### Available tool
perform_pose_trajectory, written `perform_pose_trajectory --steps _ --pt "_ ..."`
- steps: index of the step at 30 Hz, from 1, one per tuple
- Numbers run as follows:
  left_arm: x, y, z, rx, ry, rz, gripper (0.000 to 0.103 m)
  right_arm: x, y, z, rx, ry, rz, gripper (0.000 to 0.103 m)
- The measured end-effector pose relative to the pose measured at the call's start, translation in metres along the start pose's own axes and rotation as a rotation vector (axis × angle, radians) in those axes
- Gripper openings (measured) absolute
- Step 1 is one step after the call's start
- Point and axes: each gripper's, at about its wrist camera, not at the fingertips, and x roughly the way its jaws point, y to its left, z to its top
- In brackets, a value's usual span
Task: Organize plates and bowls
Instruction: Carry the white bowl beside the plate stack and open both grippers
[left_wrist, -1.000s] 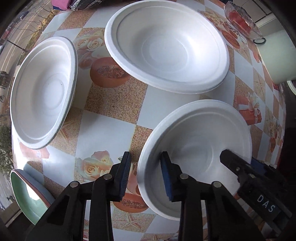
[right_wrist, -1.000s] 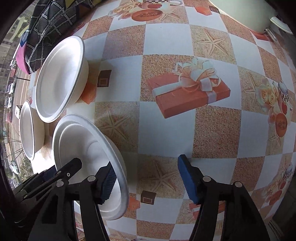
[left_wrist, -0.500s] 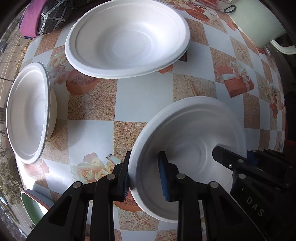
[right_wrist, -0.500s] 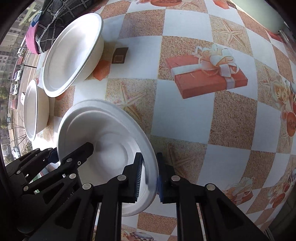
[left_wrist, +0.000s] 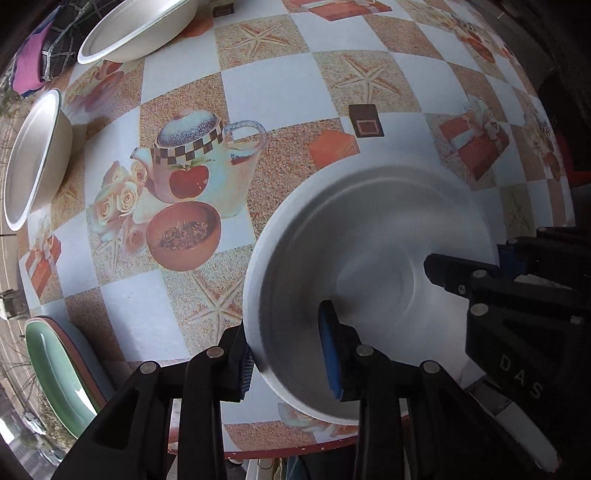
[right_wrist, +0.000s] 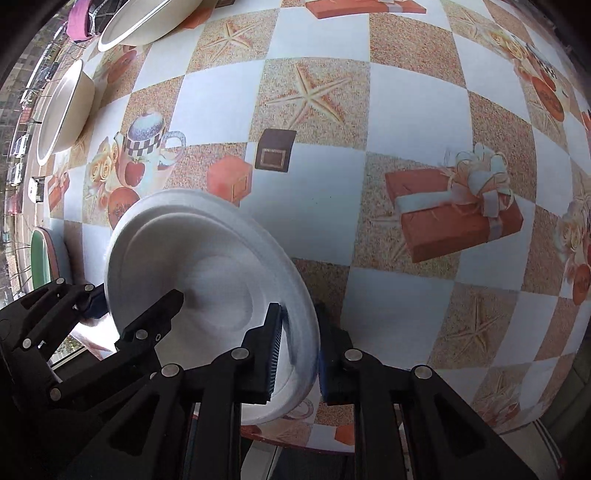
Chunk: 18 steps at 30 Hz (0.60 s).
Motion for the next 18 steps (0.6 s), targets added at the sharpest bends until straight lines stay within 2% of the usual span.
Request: perform_pose_trajectory --steps 7,13,14,16,18 --pt "0.006 -0.02 -0.029 0.086 0.01 0.0 0.034 0.014 0.013 -0.035 0.001 0.011 -0.002 0.019" --pt "0.008 -0.027 -0.036 0.086 0.014 -0.015 0.038 0.02 0.01 -0.048 0.034 0.015 0.017 0.019" --pt "0.007 -0.023 -0.036 0.086 0.011 -0.019 0.043 0.015 0.0 -0.045 0.034 0.017 0.02 0.019" --pt "-0.002 0.005 -0.03 0.078 0.0 -0.028 0.063 0.007 -0.011 -0.036 0.047 0.013 0.021 0.019" --pt "-0.019 0.025 -0.024 0.065 -0.018 -0.039 0.071 0.0 -0.022 -0.027 0.073 0.013 0.043 0.019"
